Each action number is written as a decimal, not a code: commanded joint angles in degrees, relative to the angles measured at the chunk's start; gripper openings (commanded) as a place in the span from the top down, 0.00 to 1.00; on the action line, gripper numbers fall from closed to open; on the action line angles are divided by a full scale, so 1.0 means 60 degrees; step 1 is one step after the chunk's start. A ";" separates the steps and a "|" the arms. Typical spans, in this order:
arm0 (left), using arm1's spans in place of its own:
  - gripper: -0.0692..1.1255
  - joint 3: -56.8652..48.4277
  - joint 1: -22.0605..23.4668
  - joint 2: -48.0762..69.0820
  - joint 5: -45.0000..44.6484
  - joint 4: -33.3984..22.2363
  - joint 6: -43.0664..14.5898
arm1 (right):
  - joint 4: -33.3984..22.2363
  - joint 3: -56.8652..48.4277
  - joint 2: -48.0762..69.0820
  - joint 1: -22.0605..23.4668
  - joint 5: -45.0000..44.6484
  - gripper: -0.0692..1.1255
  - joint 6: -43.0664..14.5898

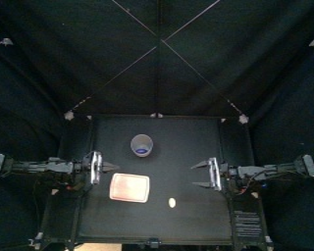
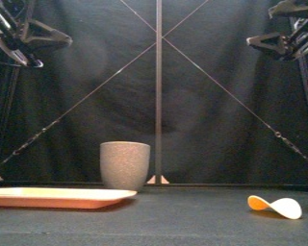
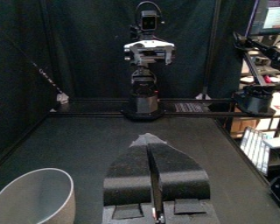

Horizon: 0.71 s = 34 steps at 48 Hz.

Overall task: Pick the eggplant then place it in the grey bowl
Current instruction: Drop eggplant in the grey bowl and return to neutral

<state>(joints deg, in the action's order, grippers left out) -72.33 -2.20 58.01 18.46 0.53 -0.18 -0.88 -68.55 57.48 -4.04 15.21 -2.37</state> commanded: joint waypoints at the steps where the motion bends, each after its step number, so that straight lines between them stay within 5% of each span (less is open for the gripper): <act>1: 0.97 0.0117 -0.0029 -0.0044 0.0044 0.0015 -0.0015 | 0.0015 0.0161 -0.0103 0.0015 0.0073 0.08 0.0015; 34: 0.97 0.0103 -0.0029 -0.0044 0.0044 0.0015 0.0000 | 0.0044 0.0103 -0.0103 0.0044 0.0059 0.08 0.0015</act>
<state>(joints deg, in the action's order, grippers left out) -72.42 -2.29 58.01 18.46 0.53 -0.18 -0.70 -68.64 57.48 -3.87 15.29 -2.37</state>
